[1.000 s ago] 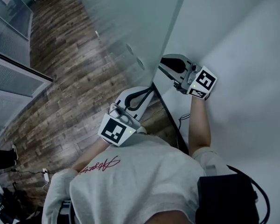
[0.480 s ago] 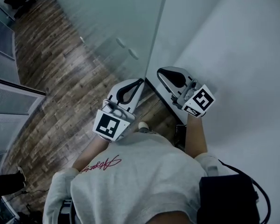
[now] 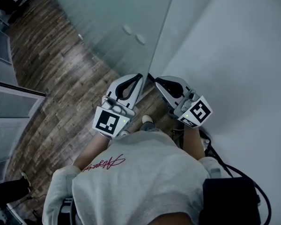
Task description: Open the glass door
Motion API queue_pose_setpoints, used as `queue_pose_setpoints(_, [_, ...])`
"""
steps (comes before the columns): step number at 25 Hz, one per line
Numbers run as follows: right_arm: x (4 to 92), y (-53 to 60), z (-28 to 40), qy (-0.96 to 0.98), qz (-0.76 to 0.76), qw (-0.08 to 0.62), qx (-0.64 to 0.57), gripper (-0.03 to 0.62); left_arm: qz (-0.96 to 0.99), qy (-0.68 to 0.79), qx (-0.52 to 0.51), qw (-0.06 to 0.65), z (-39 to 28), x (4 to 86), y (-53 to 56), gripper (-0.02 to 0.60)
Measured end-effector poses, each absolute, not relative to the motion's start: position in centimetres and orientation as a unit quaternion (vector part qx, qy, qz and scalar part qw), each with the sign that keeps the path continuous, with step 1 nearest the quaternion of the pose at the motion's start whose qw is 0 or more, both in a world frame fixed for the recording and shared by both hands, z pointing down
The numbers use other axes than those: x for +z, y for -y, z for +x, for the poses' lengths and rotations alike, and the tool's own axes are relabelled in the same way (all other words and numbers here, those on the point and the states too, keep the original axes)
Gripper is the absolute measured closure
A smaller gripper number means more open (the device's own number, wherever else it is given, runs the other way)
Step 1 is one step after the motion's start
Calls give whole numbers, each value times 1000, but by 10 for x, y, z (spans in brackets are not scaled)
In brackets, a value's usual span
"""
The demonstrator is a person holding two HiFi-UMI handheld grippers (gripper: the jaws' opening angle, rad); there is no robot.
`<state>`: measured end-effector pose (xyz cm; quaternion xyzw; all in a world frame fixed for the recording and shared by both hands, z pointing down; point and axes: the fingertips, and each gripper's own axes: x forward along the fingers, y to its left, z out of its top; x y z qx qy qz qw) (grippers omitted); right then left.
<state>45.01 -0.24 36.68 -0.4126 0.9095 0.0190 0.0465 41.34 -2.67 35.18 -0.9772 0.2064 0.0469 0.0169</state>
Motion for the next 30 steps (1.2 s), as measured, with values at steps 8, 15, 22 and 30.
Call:
queue_pose_setpoints(8, [363, -19, 431, -898, -437, 37, 33, 566, -980, -193, 51, 12, 395, 355, 11, 563])
queue_pose_setpoints(15, [366, -26, 429, -894, -444, 47, 30, 569, -981, -186, 52, 14, 392, 356, 6, 563])
queue_pose_setpoints(22, [367, -30, 426, -893, -448, 38, 34, 571, -980, -190, 55, 14, 387, 352, 1, 563])
queue_pose_setpoints(30, [364, -30, 429, -892, -449, 36, 42, 571, -980, -191, 57, 15, 389, 352, 2, 563])
